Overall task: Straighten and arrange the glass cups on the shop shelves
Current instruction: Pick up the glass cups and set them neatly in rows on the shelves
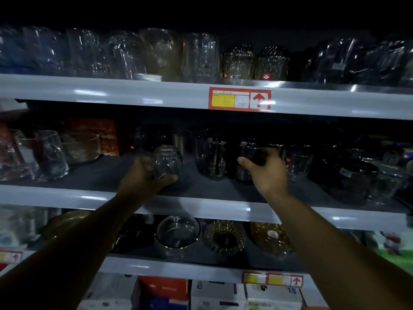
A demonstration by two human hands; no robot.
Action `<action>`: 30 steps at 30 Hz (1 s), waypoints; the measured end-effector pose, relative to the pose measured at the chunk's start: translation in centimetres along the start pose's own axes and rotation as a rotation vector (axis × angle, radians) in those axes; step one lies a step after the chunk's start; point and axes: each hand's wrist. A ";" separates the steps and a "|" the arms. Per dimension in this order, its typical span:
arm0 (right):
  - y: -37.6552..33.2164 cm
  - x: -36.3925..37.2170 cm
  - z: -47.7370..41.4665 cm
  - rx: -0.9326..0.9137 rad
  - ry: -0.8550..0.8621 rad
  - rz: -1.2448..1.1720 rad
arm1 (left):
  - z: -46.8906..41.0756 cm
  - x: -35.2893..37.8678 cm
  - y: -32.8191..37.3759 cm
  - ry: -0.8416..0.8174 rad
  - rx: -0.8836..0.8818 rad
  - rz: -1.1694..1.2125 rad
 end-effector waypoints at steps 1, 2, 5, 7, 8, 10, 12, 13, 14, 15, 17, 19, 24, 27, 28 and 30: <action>0.2 0.3 -0.2 -0.001 0.004 0.005 | -0.1 -0.1 -0.1 -0.013 -0.009 -0.025; 0.5 0.5 -0.3 -0.005 0.005 0.016 | -0.3 0.0 -0.2 -0.020 -0.013 -0.042; 0.8 0.9 -0.4 -0.037 0.003 0.070 | -1.4 0.1 -1.7 -0.004 -0.031 -0.111; 0.9 1.0 -0.2 -0.035 0.005 0.068 | -1.2 0.5 -1.7 0.020 -0.005 -0.185; 0.8 1.0 0.1 -0.034 0.025 0.063 | -0.8 0.6 -1.4 0.043 0.014 -0.236; 0.3 1.0 1.3 -0.043 0.136 0.112 | -0.2 0.9 -1.0 0.088 0.052 -0.315; -0.8 1.0 3.0 -0.125 0.300 0.173 | 0.0 0.7 -1.0 0.099 0.072 -0.294; -1.6 1.1 3.8 -0.196 0.358 0.168 | -0.2 0.3 -1.2 0.086 0.068 -0.257; -2.4 1.5 4.6 -0.263 0.369 0.147 | -0.5 0.0 -1.5 0.066 0.065 -0.237; -3.3 2.2 5.3 -0.315 0.326 0.113 | -0.8 -0.5 -1.8 0.044 0.061 -0.229; -5.0 4.2 6.4 -0.365 0.136 0.050 | -1.1 -1.5 -2.3 0.017 0.045 -0.231; -6.8 6.8 7.2 -0.357 -0.073 0.016 | -1.3 -2.7 -2.7 0.013 0.006 -0.196; -10.0 12.6 7.6 -0.240 -0.375 -0.005 | -2.6 -5.2 -4.6 -0.032 0.024 -0.229; -10.8 15.4 7.0 -0.192 -0.448 0.025 | -4.6 -6.3 -6.1 -0.070 0.043 -0.265; -10.9 16.3 6.8 -0.181 -0.457 0.016 | -5.4 -6.7 -6.7 -0.073 0.054 -0.273; -11.3 17.8 6.6 -0.160 -0.463 -0.004 | -7.3 -7.4 -7.8 -0.073 0.087 -0.265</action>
Point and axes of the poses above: each hand's wrist, its own z-axis away from the middle knuckle, its own x-axis out of the palm, y = z × x, and after that the axes turned 7 degrees about z, right-handed
